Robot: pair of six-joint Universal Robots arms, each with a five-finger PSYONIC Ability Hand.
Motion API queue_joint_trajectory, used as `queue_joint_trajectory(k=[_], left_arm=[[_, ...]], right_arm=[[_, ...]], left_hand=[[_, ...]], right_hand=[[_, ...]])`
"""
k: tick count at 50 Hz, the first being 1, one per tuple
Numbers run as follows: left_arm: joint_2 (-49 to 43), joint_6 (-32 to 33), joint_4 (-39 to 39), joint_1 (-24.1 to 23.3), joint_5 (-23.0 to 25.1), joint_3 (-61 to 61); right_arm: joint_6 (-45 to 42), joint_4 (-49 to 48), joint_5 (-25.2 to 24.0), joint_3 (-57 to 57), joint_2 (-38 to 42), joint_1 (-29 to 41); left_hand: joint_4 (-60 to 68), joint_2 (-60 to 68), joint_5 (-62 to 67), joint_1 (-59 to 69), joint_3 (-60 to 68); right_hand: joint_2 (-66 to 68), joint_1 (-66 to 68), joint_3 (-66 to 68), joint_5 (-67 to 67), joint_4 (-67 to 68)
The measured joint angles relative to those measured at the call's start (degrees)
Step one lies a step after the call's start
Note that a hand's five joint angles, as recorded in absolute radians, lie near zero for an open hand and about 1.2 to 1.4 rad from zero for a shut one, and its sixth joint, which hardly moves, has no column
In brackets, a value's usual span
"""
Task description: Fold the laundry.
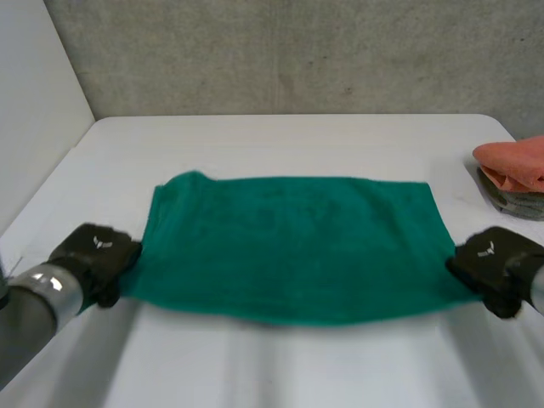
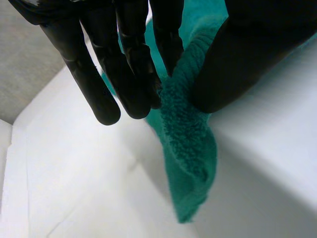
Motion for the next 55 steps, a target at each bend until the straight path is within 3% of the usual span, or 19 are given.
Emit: queue_joint_trajectory(k=[3,8,17,24,32,44,45,46,47,49,50,51,52,55], left_arm=[[5.0,5.1,-6.2,0.1,-0.4,-2.6],[7.2,10.5,-8.4,0.0,-0.6,-5.0],[1.2,12.2,-2.8,-0.4,-3.1,-2.9],[-14.1,11.7,9.0,-3.4,-8.3,11.4],[-29.0,11.3,15.5,-5.8,-8.8,27.6],[-45.3,12.9,26.1,-8.1,-9.5,46.0],[-46.1,13.1,26.7,-8.2,-9.6,47.0],[-46.4,13.3,26.9,-8.2,-9.7,47.3],[-47.0,13.6,27.3,-8.3,-9.9,48.1],[-47.4,13.8,27.6,-8.5,-10.0,48.4],[-47.4,13.9,27.8,-8.7,-10.1,48.4],[-47.4,13.9,27.8,-8.8,-10.2,48.3],[-47.0,13.9,28.0,-9.2,-10.2,47.8],[-45.1,13.8,28.0,-10.0,-10.3,45.7]], right_arm=[[-6.2,10.3,0.1,-0.2,-3.8,-1.0],[-9.9,17.0,-0.2,-0.1,-5.2,-1.5],[-7.1,11.9,0.5,-2.6,-0.1,-0.1],[1.7,0.7,6.2,-16.0,13.0,6.1],[3.6,-6.4,12.7,-31.0,25.1,8.9],[3.6,-9.5,17.2,-58.1,47.1,11.6],[3.7,-9.7,17.3,-59.9,48.5,11.7],[3.7,-9.8,17.4,-60.8,49.2,11.7],[3.9,-10.2,17.7,-62.9,50.7,11.8],[4.4,-10.6,18.2,-64.8,52.0,12.0],[4.6,-10.7,18.4,-65.3,52.2,12.0],[5.1,-10.9,18.8,-66.1,52.6,12.1],[6.1,-11.3,19.5,-67.0,52.8,12.2],[9.3,-11.8,20.6,-67.1,51.4,12.2]], left_hand=[[0.0,0.1,0.0,0.0,0.1],[0.0,0.2,0.0,0.0,0.2],[0.0,0.2,0.0,0.0,0.2],[0.0,0.2,0.0,0.0,0.2],[0.0,0.2,0.0,0.0,0.2],[0.2,0.2,0.0,0.0,0.2],[-8.3,-8.3,-7.7,-9.2,-8.2],[-8.3,-8.3,-7.7,-9.2,-8.2],[-21.2,-21.1,-19.9,-23.2,-20.8],[-38.7,-39.5,-36.8,-42.5,-37.7],[-45.5,-45.0,-43.1,-48.6,-44.3],[-45.5,-45.0,-43.1,-48.6,-44.3],[-56.2,-55.8,-52.5,-55.2,-55.4],[-57.0,-56.8,-52.9,-55.2,-56.1]], right_hand=[[0.0,0.0,0.0,0.0,0.0],[0.0,0.0,0.0,0.0,0.0],[0.0,0.0,0.0,0.0,0.0],[0.0,0.0,0.0,0.0,0.0],[0.0,0.0,0.0,0.0,0.0],[0.0,0.0,0.0,0.0,0.0],[-2.3,-1.7,-1.7,-1.6,-1.8],[-2.3,-1.7,-1.7,-1.6,-1.8],[-17.2,-14.5,-17.3,-14.4,-16.4],[-24.2,-21.2,-23.0,-21.1,-23.2],[-37.8,-35.1,-37.7,-35.8,-37.8],[-43.2,-38.9,-43.0,-41.2,-43.2],[-49.4,-42.4,-48.9,-47.1,-49.2],[-54.8,-45.2,-55.4,-53.3,-55.0]])
